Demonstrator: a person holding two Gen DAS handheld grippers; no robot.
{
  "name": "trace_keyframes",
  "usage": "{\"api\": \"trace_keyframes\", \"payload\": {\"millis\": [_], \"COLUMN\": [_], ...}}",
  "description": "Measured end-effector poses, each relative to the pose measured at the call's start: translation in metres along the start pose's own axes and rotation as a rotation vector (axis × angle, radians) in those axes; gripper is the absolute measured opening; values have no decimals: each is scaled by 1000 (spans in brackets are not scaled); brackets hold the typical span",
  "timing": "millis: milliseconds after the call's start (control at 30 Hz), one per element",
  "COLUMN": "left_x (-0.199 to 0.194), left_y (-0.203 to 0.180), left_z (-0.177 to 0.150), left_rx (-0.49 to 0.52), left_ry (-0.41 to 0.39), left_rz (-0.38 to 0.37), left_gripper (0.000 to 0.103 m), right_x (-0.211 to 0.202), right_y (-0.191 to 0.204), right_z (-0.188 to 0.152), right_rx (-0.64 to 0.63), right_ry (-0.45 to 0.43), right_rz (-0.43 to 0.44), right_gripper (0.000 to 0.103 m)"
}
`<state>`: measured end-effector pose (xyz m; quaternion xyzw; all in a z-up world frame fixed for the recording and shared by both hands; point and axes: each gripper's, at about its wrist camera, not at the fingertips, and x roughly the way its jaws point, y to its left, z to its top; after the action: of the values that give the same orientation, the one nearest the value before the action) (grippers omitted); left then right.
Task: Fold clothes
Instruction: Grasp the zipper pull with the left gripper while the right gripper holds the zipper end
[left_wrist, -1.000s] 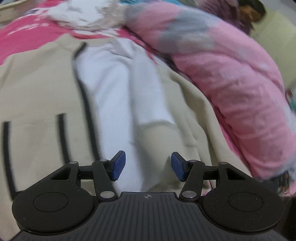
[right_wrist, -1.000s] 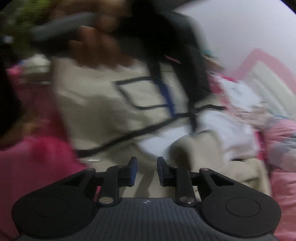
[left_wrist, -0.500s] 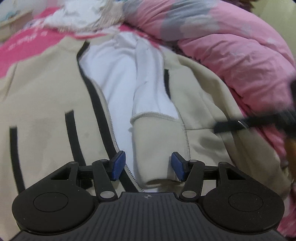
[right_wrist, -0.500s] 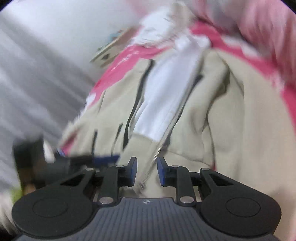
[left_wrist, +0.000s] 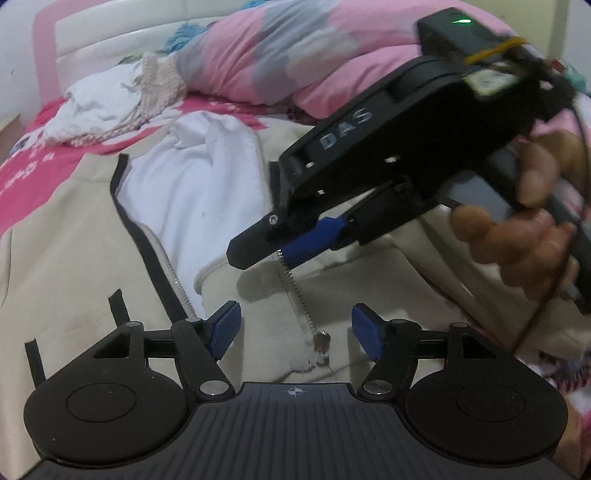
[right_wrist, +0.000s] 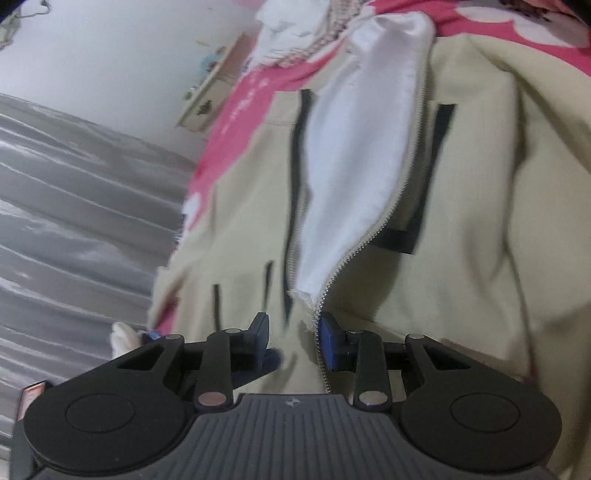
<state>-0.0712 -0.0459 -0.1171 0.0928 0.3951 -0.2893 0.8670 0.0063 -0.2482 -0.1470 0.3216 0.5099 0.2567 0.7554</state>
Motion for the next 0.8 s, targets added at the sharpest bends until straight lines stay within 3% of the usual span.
{"api": "trace_keyframes", "payload": {"millis": [67, 167, 233, 300, 400, 467, 633, 800], "left_x": [4, 6, 5, 4, 3, 0, -6, -17], "left_y": [7, 14, 22, 37, 66, 84, 120, 138], "left_z": [1, 2, 2, 1, -4, -9, -18, -27], "left_rx": [-36, -68, -118, -212, -394, -510, -783, -989], "left_ry": [14, 22, 16, 30, 50, 52, 51, 7], "left_rz": [11, 41, 44, 29, -23, -59, -159, -262], "left_gripper": [64, 49, 31, 13, 5, 5, 5, 4], "right_x": [4, 9, 10, 4, -18, -35, -35, -7], "right_y": [0, -7, -11, -13, -13, -3, 41, 44], "right_z": [1, 3, 5, 6, 4, -5, -72, -121], "right_rx": [30, 127, 173, 178, 128, -27, -640, -926], "right_ry": [4, 14, 17, 1, -41, -75, -41, -27], "right_rz": [34, 120, 165, 191, 182, 72, -289, -516], "right_gripper": [34, 34, 34, 34, 34, 34, 38, 37]}}
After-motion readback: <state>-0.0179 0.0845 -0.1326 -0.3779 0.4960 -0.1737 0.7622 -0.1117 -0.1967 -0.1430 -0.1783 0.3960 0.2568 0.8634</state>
